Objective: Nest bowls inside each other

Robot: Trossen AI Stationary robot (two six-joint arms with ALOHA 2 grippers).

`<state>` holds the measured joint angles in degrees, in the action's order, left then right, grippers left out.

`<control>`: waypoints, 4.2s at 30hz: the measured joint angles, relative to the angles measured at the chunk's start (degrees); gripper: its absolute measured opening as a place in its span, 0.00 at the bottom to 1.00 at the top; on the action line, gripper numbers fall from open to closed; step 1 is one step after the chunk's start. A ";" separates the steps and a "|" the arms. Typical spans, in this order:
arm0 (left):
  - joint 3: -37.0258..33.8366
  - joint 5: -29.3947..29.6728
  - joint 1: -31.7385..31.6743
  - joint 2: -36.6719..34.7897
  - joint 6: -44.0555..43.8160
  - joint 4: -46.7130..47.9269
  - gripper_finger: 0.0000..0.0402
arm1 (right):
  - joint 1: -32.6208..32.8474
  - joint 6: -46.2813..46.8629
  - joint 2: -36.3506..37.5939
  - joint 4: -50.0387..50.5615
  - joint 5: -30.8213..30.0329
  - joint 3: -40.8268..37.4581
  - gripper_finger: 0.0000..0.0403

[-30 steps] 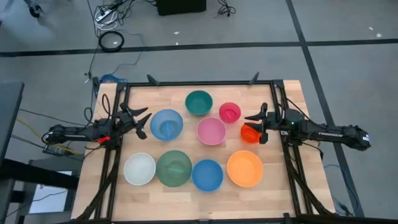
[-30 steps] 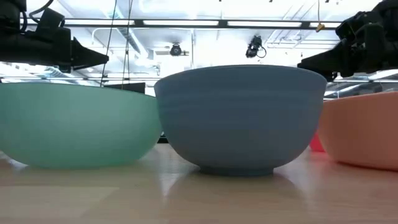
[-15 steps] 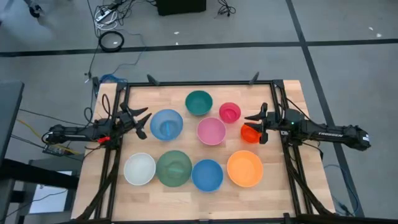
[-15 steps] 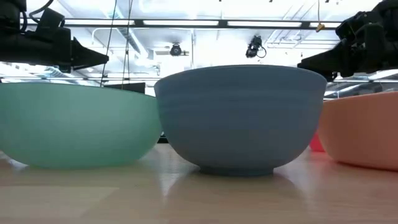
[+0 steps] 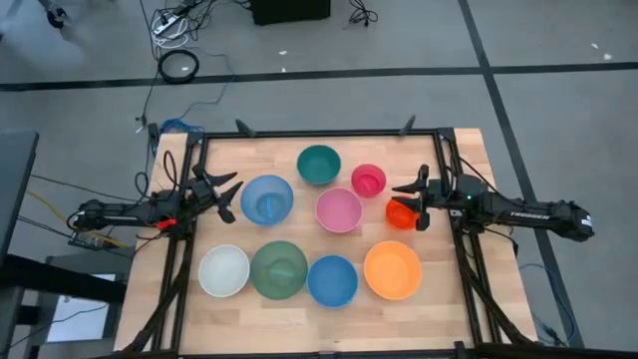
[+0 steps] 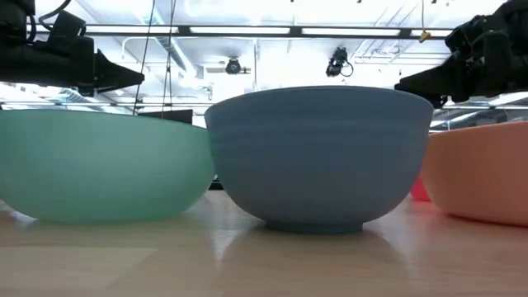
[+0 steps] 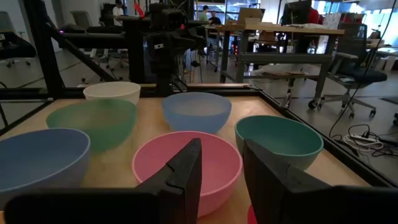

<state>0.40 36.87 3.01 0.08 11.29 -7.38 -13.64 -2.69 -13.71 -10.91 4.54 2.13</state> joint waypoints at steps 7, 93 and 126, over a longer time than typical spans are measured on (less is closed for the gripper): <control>0.02 0.00 -0.02 0.02 0.00 0.00 0.38 | 0.01 -0.01 0.01 0.01 0.00 0.00 0.26; 24.85 10.80 -0.02 35.32 -22.92 -3.19 0.38 | 13.17 14.52 -47.20 33.70 -42.71 49.57 0.23; 47.83 -7.46 -9.45 59.08 -39.59 63.76 0.36 | 12.65 12.59 -47.20 34.71 -45.40 49.57 0.22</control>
<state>48.24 29.42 -6.45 59.16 -28.30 56.38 -0.99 9.90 -60.90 23.80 -40.86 51.70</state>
